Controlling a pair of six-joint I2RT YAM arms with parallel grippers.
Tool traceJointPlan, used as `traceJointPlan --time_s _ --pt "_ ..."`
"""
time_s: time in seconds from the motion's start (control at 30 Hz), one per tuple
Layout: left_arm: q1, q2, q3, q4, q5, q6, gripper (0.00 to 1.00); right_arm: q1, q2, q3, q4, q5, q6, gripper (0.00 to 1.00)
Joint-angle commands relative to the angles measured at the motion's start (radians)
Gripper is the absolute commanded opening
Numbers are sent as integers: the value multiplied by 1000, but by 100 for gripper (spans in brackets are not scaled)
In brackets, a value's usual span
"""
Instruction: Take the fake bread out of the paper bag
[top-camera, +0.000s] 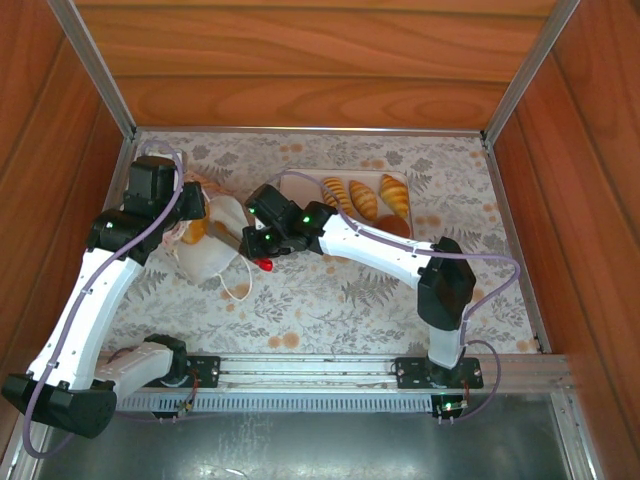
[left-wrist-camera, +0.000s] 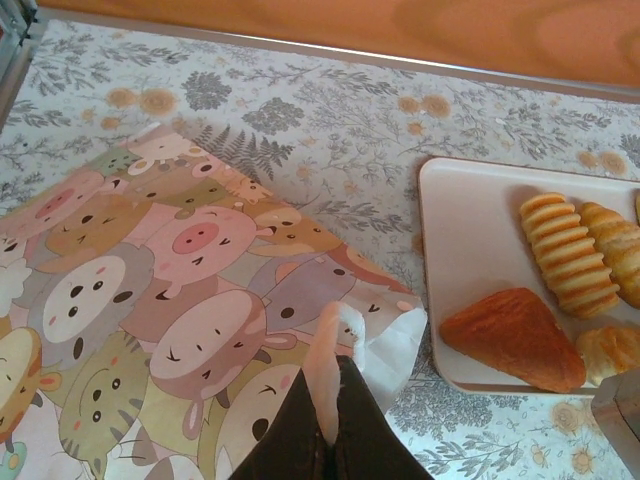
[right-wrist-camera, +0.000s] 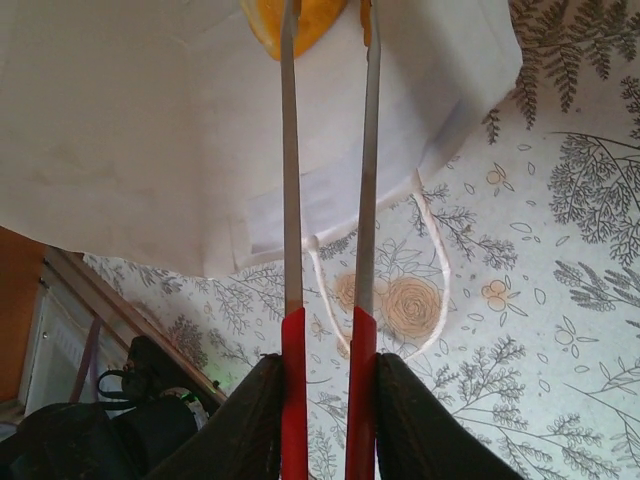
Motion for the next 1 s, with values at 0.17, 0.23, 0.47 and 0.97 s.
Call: traceJointPlan --time_s 0.17,0.23,0.47,0.97 --pt "5 1 1 17 23 -14 0 43 79 -14 -7 39 -159 27" --pt "5 1 -9 19 22 -15 0 59 79 -65 11 74 -236 27" --pt "1 19 -64 66 115 -45 0 95 86 -205 76 259 -539 28" --pt "-35 22 -165 140 122 -82 0 97 245 -139 -55 284 -628 51"
